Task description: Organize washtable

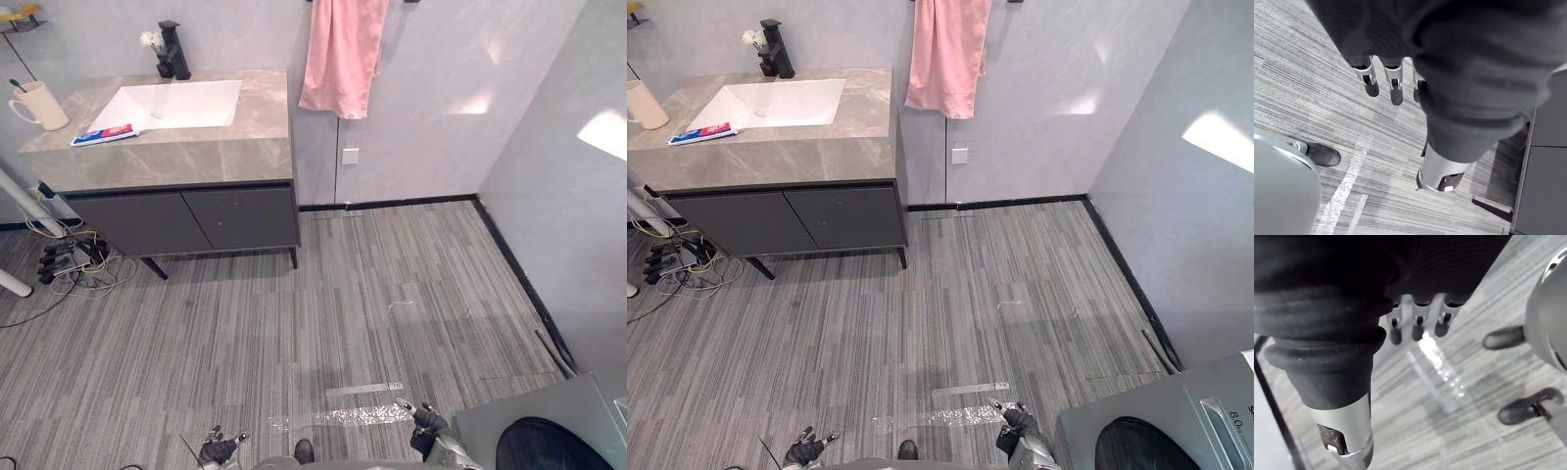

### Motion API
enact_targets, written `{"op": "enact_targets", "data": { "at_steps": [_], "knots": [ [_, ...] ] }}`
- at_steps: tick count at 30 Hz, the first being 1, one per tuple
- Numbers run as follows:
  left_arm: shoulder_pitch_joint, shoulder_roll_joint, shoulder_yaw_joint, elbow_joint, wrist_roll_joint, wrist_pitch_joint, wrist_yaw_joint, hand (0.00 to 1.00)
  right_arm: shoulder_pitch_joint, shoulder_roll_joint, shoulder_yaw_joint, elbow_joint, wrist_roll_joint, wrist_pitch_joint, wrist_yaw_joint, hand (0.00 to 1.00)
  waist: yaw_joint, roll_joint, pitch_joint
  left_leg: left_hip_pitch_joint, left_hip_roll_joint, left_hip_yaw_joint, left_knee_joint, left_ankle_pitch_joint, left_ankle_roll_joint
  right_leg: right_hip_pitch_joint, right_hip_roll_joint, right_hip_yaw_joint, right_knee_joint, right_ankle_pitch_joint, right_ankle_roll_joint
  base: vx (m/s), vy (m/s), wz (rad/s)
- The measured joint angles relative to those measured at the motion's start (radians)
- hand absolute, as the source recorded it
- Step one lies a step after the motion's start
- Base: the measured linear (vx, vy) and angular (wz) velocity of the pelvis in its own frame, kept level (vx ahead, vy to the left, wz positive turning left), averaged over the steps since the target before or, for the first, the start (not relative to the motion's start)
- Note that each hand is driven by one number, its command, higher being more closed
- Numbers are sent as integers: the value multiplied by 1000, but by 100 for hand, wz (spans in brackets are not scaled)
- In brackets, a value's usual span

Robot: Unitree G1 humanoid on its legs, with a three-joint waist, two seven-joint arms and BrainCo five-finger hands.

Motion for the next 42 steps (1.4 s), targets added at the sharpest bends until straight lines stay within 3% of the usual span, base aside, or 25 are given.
{"op": "enact_targets", "data": {
  "at_steps": [17, 23, 25, 26, 28, 29, 30, 32, 34, 35, 37, 40, 41, 42],
  "knots": [
    [1, -1, 0, 5, 21, -16, 0, 0, -3, 0, -28, 11, 1, 0, 0, 0, 3, -2, 1, -11, 1, 13, 0, -1, -1, -1, 4, 3, -23, 10, -6, -4, -3, -1],
    [2, 9, 3, 2, 22, -18, 1, 0, -6, -1, -37, 11, 8, -1, -1, 0, 7, -12, 10, -15, 1, 41, 1, -22, 16, -25, 0, 31, -5, 8, 4, -9, 9, -15],
    [4, 5, 3, -2, 23, -17, 1, 0, -5, -3, -65, 7, 10, -2, -1, 0, 10, 2, 27, 2, 5, 66, 7, -48, 36, -96, -27, 38, 167, -44, 69, 24, 69, -43],
    [5, 2, 3, -5, 23, -17, 1, 0, -8, -5, -75, 0, 17, -4, -1, 0, 18, 7, 47, 15, 10, 86, 12, -56, 45, -158, -49, 31, 309, -54, 75, -7, 103, -56],
    [-2, 18, 0, -14, 26, -14, 1, 0, -9, -14, -81, -37, 35, -15, -1, 0, 26, -10, 96, 14, 12, 102, 111, -126, 48, -319, -160, -27, 681, -76, 25, 17, 110, -30],
    [0, 24, 0, -14, 26, -13, 1, 0, -4, -14, -82, -38, 40, -16, -2, 0, 26, -20, 98, 19, 13, 100, 128, -140, 48, -334, -186, -45, 714, -83, 22, 106, 89, 1],
    [1, 32, 1, -14, 30, -10, 1, 0, 6, -14, -88, -36, 43, -17, -3, 0, 30, -29, 97, 23, 23, 93, 151, -162, 39, -347, -225, -87, 698, -85, 27, 123, 69, 12],
    [-6, 31, 1, -14, 32, -9, 1, 0, 5, -15, -96, -35, 49, -18, -7, 0, 30, -29, 97, 29, 48, 78, 160, -183, 22, -369, -243, -134, 574, -70, 40, 178, 38, 13],
    [-13, 31, 1, -14, 31, -9, 4, 0, -8, -19, -96, -22, 52, -18, -15, 0, 30, -28, 98, 30, 73, 74, 160, -200, -3, -395, -239, -165, 397, -3, 53, 289, -17, 2],
    [-15, 30, 5, -14, 31, -8, 6, 0, -14, -21, -98, -13, 56, -18, -18, 0, 31, -31, 99, 41, 82, 75, 159, -216, -24, -405, -241, -199, 290, 64, 58, 390, -80, -4],
    [-22, 26, 19, -15, 32, -8, 12, 0, -17, -19, -98, -9, 58, -16, -21, 0, 29, -38, 102, 78, 89, 75, 154, -244, -57, -409, -244, -251, 189, 143, 45, 353, -112, 0],
    [-30, 13, 35, -43, 42, -9, 22, 0, -17, -23, -98, -10, 57, -11, -18, 0, 23, -40, 101, 104, 122, 62, 215, -335, -105, -441, -251, -270, 279, 178, -33, 428, -236, 29],
    [-24, -11, 47, -46, 43, -9, 22, 0, -20, -46, -94, -12, 53, -11, -13, 0, 4, -6, 81, 90, 193, 39, 284, -377, -122, -437, -216, -294, 344, 168, -72, 658, -343, 43],
    [-15, -22, 63, -42, 41, -9, 21, 0, -22, -53, -90, -9, 44, -11, -14, 0, 2, 31, 59, 42, 240, 26, 377, -380, -139, -434, -174, -318, 360, 133, -89, 733, -384, 15]
  ]
}}
